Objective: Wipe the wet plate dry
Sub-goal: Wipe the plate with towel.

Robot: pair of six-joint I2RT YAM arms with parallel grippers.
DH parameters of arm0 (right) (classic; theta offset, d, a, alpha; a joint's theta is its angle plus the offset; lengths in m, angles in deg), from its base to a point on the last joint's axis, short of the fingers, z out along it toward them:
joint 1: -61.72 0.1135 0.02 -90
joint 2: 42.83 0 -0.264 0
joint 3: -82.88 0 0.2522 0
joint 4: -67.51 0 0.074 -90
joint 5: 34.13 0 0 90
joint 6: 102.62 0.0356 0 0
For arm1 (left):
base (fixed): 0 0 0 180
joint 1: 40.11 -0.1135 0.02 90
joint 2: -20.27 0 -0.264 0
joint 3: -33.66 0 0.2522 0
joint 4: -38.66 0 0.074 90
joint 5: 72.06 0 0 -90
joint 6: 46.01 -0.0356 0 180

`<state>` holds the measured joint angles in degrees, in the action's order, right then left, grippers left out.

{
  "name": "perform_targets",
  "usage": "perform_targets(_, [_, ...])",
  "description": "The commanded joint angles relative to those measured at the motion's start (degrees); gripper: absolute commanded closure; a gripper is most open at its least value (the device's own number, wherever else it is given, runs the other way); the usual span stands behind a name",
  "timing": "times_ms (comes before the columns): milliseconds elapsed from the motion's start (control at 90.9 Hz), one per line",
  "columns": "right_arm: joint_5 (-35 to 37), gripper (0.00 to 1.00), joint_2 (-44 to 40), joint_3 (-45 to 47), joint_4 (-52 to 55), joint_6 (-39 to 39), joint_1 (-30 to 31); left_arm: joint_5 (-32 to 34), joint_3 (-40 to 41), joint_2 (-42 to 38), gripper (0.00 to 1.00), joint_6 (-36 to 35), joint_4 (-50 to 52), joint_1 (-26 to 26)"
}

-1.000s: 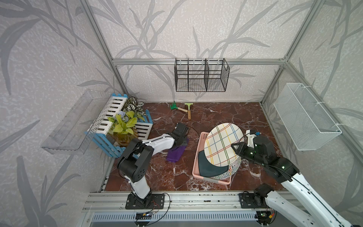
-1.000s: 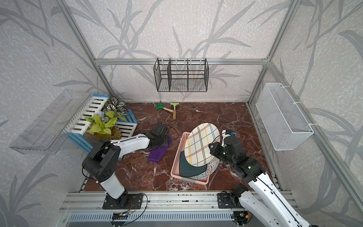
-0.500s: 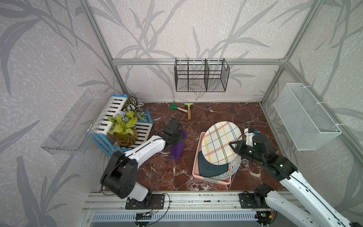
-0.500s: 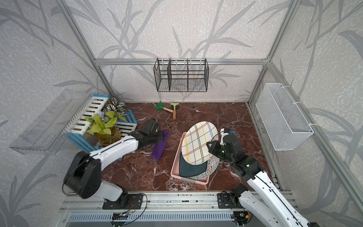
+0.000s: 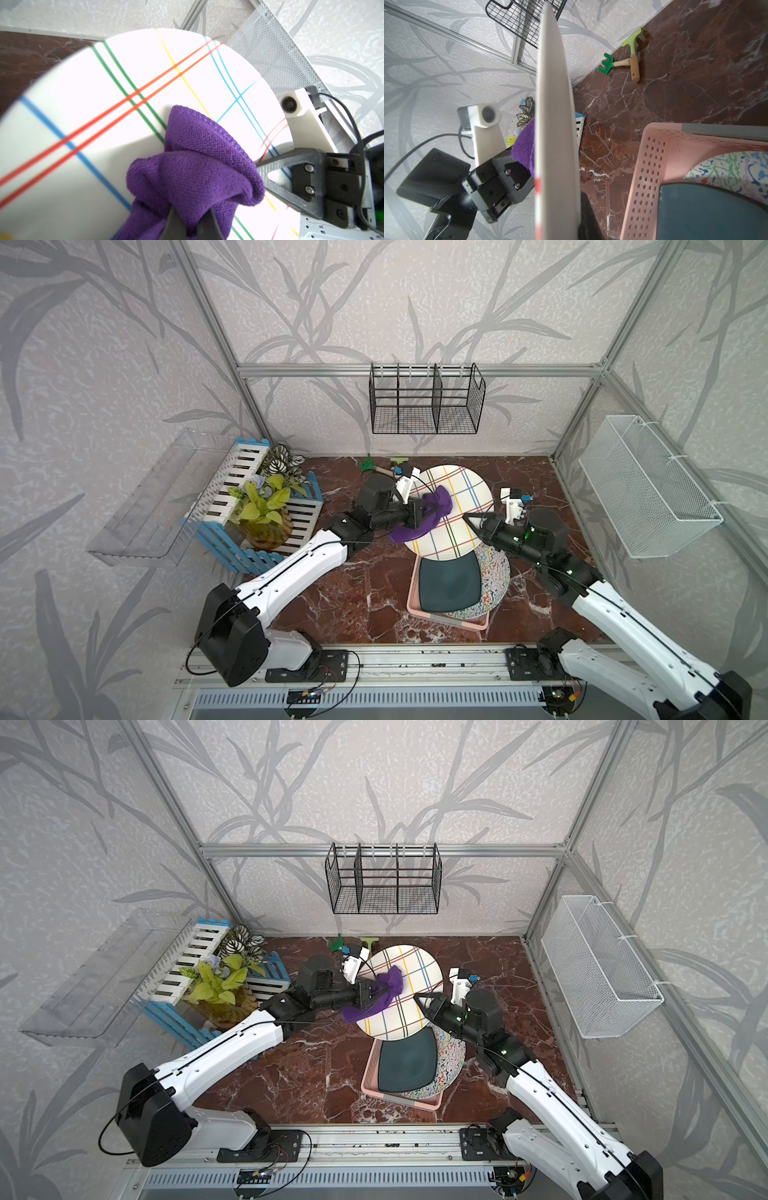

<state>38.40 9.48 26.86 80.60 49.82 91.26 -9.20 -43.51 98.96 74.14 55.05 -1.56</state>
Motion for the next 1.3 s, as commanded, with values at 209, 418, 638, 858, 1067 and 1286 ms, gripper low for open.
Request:
perform_targets(209, [0.7,1.0,3.2,-9.7,-18.6,2.4,0.6,-3.4,0.3,4.1,1.0,1.6,-0.3,7.5])
perform_targets(418, [-5.8,1.0,3.1,-8.7,-18.1,-1.4,6.9,3.3,-2.5,2.3,1.0,2.4,6.0,-9.1])
perform_targets(638, [-8.0,1.0,4.9,-8.9,-17.8,-5.8,14.9,-5.6,-11.7,6.8,1.0,-7.5,5.2,-1.4])
perform_targets(858, [3.8,1.0,-0.2,-13.0,-12.5,-11.8,11.2,-4.3,-7.9,8.5,1.0,-7.4,5.6,4.4])
perform_targets(1067, [1.1,1.0,-6.0,-10.7,-11.8,-7.2,3.4,0.0,0.7,-0.2,1.0,-5.4,4.0,-2.7])
perform_targets(1286, [-6.6,1.0,0.6,-9.9,-18.4,-5.2,11.3,-4.5,-1.9,1.4,1.0,-7.3,5.2,-2.3])
